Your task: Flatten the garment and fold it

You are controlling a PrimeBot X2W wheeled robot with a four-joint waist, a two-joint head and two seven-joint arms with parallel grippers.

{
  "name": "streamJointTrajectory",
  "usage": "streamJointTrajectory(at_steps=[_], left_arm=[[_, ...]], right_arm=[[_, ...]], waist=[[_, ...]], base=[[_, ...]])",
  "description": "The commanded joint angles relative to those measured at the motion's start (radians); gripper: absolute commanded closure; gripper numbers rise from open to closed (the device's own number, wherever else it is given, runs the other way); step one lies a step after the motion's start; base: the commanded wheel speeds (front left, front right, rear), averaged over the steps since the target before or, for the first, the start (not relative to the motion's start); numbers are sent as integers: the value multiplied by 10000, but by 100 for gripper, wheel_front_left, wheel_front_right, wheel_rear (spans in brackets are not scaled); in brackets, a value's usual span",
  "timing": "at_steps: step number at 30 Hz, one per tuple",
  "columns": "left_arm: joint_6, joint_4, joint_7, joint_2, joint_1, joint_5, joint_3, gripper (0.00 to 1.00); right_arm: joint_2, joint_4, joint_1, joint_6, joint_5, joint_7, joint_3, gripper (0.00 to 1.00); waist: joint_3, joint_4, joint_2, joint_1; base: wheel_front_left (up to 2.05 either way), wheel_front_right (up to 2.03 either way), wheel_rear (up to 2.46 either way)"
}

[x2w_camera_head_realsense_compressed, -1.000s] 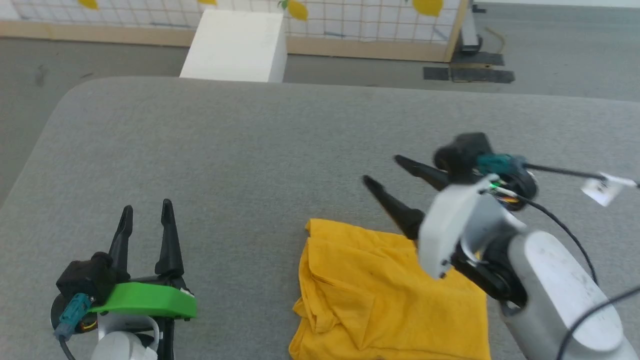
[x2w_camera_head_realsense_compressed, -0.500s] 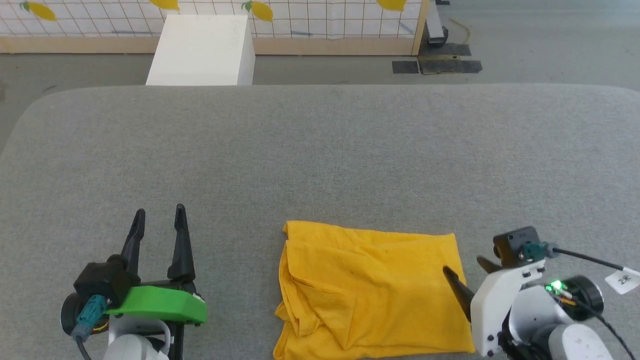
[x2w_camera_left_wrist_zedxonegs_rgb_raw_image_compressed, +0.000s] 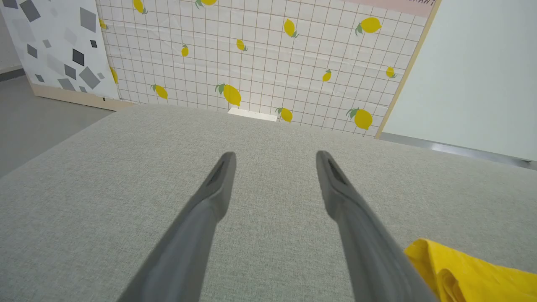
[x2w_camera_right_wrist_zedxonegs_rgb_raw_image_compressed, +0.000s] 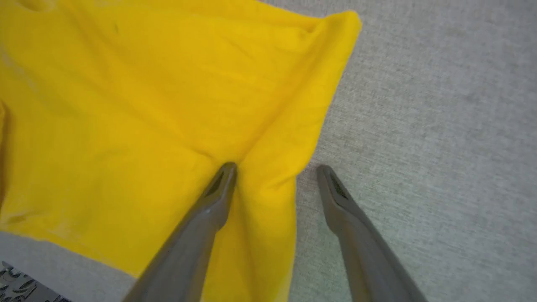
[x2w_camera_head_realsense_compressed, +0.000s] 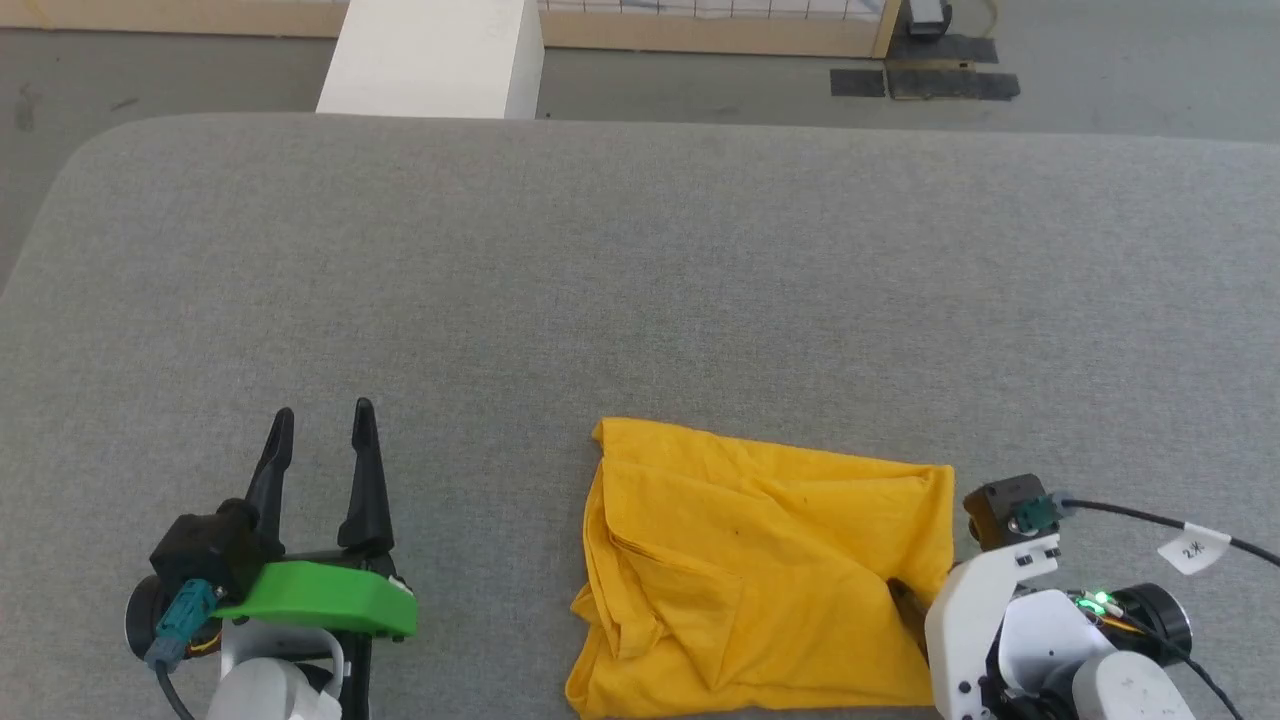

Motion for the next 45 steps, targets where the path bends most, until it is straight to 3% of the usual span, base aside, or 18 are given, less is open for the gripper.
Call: streamJointTrajectory(at_steps=[1,2,3,4,8,12,19,23,28,34,45], left_arm=[[-42,39,-36,-32,-117,-71,14,0],[-46,49,-36,-34,-112,-74,17,0],[-52,60,-36,-38,-107,-84,20,0],[-56,72,-36,-41,-107,-89,19,0],[-60,109,-36,-53,-118,-100,32,0],[-36,16,-36,-61,-146,-90,115,0],[-3,-224,-36,-90,-264,-100,182,0],[-14,-350,-36,-36,-428,-29,188,0],[-17,-592,-33,178,-723,129,187,0],[45,-1143,329,640,-1082,357,202,0],[68,-2613,1619,1481,-1463,715,174,0]], right_arm=[[26,345,55,-13,67,247,173,0],[18,397,41,-13,121,321,190,18],[-6,443,23,-13,166,406,205,76],[-36,451,2,-13,211,445,227,100],[-373,258,-198,-13,432,489,538,100],[-1180,-277,-733,-13,542,557,1308,100],[-3598,-1491,-1898,-13,1251,1400,2422,100],[-4858,-1704,-2391,-13,1703,1715,2427,100],[-5922,-1223,-2962,-13,1992,1512,1865,100],[-6239,107,-3783,-13,2010,822,1029,100],[-5405,3520,-5538,-13,1099,-434,-1228,100]], waist=[[47,40,-1,0],[43,39,-1,0],[35,38,-1,0],[27,39,-1,0],[-58,15,-1,0],[-106,-154,-1,0],[249,-1024,-1,0],[668,-1826,-1,0],[1382,-2816,-1,0],[2398,-3776,-1,0],[3831,-4588,-1,0]], base=[[0,0,0],[0,0,0],[0,0,0],[0,0,0],[0,0,0],[0,0,0],[0,0,0],[0,0,0],[0,0,0],[0,0,0],[0,0,0]])
